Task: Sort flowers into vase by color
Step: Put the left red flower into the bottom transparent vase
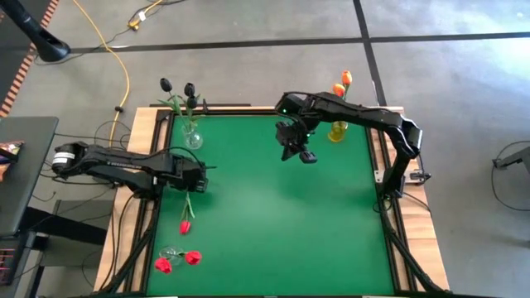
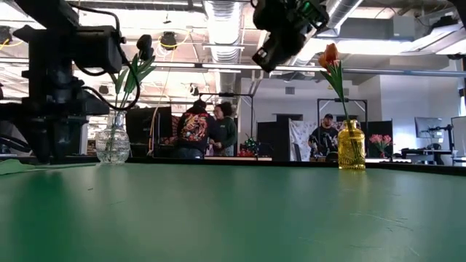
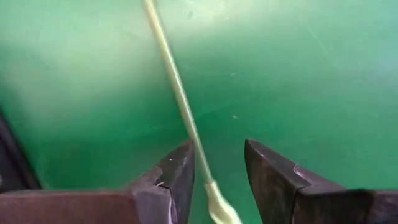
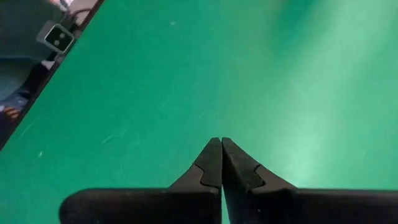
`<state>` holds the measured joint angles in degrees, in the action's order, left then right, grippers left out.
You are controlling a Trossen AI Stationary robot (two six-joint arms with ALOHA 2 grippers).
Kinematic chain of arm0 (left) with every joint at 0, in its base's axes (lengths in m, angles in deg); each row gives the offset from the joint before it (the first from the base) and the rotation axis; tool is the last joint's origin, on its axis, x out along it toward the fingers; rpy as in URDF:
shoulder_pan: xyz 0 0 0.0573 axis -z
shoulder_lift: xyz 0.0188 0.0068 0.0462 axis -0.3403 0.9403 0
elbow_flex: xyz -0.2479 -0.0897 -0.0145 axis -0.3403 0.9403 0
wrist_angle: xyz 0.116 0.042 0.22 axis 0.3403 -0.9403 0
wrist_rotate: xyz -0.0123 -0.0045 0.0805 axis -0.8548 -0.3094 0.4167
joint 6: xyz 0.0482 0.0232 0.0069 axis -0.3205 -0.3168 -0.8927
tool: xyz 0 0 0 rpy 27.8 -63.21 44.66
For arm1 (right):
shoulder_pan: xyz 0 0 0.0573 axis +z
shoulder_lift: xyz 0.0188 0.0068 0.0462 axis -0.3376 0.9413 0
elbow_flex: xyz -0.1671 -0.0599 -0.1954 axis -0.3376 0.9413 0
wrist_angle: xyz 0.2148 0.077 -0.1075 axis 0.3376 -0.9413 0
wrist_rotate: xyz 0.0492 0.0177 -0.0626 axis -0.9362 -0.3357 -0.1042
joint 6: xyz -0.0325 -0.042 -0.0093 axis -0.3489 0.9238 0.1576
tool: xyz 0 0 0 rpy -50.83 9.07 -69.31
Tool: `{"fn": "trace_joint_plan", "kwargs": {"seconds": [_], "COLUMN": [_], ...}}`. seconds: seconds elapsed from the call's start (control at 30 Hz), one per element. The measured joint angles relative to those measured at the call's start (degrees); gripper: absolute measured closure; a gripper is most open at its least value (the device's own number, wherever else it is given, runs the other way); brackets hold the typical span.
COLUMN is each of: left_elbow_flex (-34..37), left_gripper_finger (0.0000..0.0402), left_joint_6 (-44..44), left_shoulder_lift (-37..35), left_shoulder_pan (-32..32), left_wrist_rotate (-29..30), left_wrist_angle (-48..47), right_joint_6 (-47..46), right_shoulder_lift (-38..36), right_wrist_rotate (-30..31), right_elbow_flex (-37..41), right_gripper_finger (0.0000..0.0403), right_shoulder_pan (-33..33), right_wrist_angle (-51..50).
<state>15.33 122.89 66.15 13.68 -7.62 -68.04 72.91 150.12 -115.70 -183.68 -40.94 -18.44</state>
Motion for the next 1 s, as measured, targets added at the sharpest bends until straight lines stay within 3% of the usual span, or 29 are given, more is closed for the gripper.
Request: {"fn": "trace_joint_plan", "kwargs": {"seconds": [0.3,0.57,0.7,0.9,1.0], "left_elbow_flex": [4.4,5.6,5.6,4.8,3.2], "left_gripper_finger": [0.0272,0.0275,0.0306,0.0386,0.0396], "left_joint_6": [1.0,-2.4,-5.1,-8.6,-9.4], "left_shoulder_lift": [-0.3,-0.7,-0.8,-0.4,-0.3], "left_shoulder_pan": [0.2,2.6,3.5,3.7,3.7], "left_wrist_rotate": [-0.9,0.2,0.9,1.9,3.0], "left_wrist_angle": [2.4,4.0,3.3,2.4,1.6], "right_joint_6": [-0.9,-14.2,-18.7,-21.8,-21.9], "right_shoulder_lift": [-0.6,-2.9,-4.1,-4.9,-4.9], "right_wrist_rotate": [0.0,2.1,4.9,9.1,9.5], "right_elbow_flex": [1.8,1.7,1.7,1.7,1.7], "right_gripper_finger": [0.0380,0.0379,0.0377,0.0376,0.0376], "right_shoulder_pan": [1.7,7.5,10.7,14.2,15.1], "right_wrist_angle": [-2.1,11.6,17.7,22.2,22.1]}}
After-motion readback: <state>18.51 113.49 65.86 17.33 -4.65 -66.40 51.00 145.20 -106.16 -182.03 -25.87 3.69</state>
